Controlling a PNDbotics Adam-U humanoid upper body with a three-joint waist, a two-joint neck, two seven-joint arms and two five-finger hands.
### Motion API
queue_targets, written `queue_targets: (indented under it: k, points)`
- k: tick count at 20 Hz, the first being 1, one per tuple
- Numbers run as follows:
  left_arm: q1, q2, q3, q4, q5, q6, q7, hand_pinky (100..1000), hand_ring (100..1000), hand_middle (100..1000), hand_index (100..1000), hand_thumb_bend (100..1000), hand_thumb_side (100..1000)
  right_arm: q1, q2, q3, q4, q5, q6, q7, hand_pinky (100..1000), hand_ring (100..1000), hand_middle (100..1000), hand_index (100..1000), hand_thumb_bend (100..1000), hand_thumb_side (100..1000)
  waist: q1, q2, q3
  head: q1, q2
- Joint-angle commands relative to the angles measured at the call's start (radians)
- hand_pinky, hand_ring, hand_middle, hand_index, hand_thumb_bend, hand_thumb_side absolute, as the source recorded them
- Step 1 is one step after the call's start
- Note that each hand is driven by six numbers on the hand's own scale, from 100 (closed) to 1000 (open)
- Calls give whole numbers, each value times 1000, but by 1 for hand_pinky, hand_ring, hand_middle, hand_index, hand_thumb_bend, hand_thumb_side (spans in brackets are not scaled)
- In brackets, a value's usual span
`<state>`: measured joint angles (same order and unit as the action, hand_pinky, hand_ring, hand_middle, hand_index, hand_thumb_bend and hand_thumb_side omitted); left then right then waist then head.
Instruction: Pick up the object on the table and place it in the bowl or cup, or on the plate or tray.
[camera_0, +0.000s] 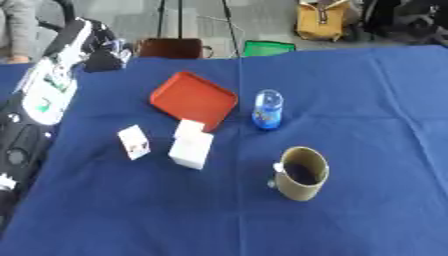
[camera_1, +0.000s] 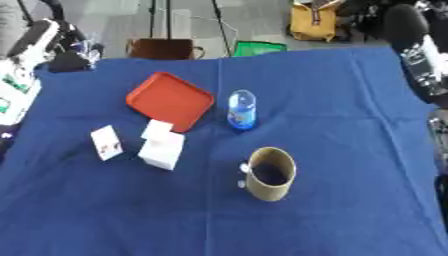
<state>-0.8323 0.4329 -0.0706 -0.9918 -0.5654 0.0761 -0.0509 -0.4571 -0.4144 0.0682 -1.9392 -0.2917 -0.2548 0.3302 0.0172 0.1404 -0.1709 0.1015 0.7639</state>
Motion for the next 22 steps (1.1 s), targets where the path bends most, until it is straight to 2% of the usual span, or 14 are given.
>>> queue_targets:
  k: [1, 5, 6, 11, 12, 13, 14, 17, 18, 21, 22]
  points:
    - [-54, -9, 2, 68, 14, -53, 59, 415, 431, 403, 566, 100, 379, -22, -3, 4, -21, -12, -1, 13, 756, 683, 710, 793, 257, 531, -2, -8, -12, 24, -4]
    - [-85, -37, 6, 137, 0, -112, 119, 430, 480, 449, 608, 100, 419, -29, 4, 10, -25, -17, 0, 22, 756, 683, 710, 794, 256, 531, -3, 1, -35, 42, -18]
    - [-88, -43, 7, 146, -4, -125, 132, 446, 508, 478, 641, 100, 429, -30, 5, 11, -26, -18, 0, 24, 757, 683, 710, 794, 256, 531, -3, 4, -39, 45, -21]
    - [-85, -61, 5, 175, -27, -178, 184, 472, 554, 521, 680, 100, 441, -34, 10, 13, -28, -20, 2, 28, 757, 682, 710, 794, 256, 531, -3, 12, -50, 51, -29]
    - [-83, -64, -2, 179, -39, -189, 185, 529, 616, 572, 722, 100, 436, -34, 10, 12, -28, -19, 2, 29, 757, 682, 710, 794, 255, 530, -4, 13, -52, 49, -28]
    - [-79, -68, -10, 182, -66, -204, 181, 529, 616, 572, 722, 100, 436, -34, 10, 12, -28, -19, 1, 29, 757, 682, 710, 794, 255, 530, -4, 15, -54, 47, -28]
    - [-77, -71, -16, 184, -97, -219, 177, 570, 655, 609, 738, 100, 415, -33, 9, 12, -28, -18, 1, 29, 757, 682, 710, 794, 255, 530, -4, 16, -55, 46, -27]
    - [-72, -79, -19, 187, -191, -251, 161, 578, 663, 617, 743, 100, 417, -32, 9, 11, -29, -17, 0, 29, 757, 682, 710, 794, 255, 530, -5, 16, -55, 44, -25]
    - [-70, -82, -25, 190, -218, -259, 149, 667, 761, 733, 820, 100, 478, -32, 10, 11, -29, -17, 0, 29, 757, 681, 709, 794, 255, 530, -5, 17, -56, 44, -26]
    - [-64, -98, -37, 200, -339, -284, 92, 698, 791, 767, 851, 100, 507, -30, 12, 12, -28, -17, 0, 30, 757, 681, 709, 793, 255, 530, -8, 18, -57, 42, -27]
    - [-62, -102, -36, 203, -368, -287, 82, 754, 861, 848, 924, 299, 647, -30, 12, 12, -28, -17, 0, 31, 757, 680, 709, 793, 255, 529, -8, 18, -57, 41, -26]
